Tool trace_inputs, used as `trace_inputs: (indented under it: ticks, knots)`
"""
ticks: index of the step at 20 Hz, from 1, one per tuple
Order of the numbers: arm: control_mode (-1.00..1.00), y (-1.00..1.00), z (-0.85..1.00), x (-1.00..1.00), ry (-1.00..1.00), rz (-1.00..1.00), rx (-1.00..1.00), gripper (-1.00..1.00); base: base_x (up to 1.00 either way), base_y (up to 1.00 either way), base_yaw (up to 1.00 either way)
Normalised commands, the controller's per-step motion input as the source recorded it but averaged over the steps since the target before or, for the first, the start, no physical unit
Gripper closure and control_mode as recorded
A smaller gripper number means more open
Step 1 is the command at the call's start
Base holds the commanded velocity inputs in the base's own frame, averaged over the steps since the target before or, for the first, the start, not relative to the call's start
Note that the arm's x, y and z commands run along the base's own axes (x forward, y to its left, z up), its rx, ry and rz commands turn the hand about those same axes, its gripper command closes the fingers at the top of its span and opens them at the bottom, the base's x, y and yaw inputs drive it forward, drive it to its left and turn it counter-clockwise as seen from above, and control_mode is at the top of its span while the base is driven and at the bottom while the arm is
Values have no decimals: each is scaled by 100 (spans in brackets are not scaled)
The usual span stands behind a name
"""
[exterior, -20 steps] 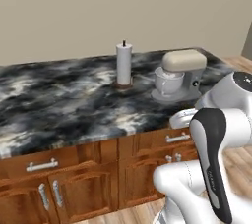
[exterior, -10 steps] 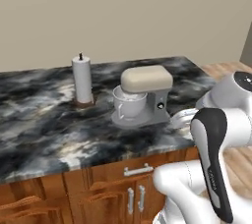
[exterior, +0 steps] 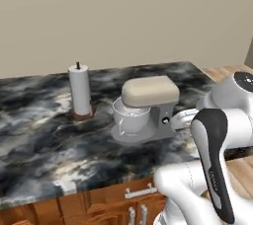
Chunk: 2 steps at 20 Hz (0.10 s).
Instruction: Navigate to the stand mixer.
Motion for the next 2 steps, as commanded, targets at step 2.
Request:
trace_inputs:
  ticks: [2]
  knots:
    - [100, 0, 0, 0, 0, 0, 0, -100, -6, 18, 1]
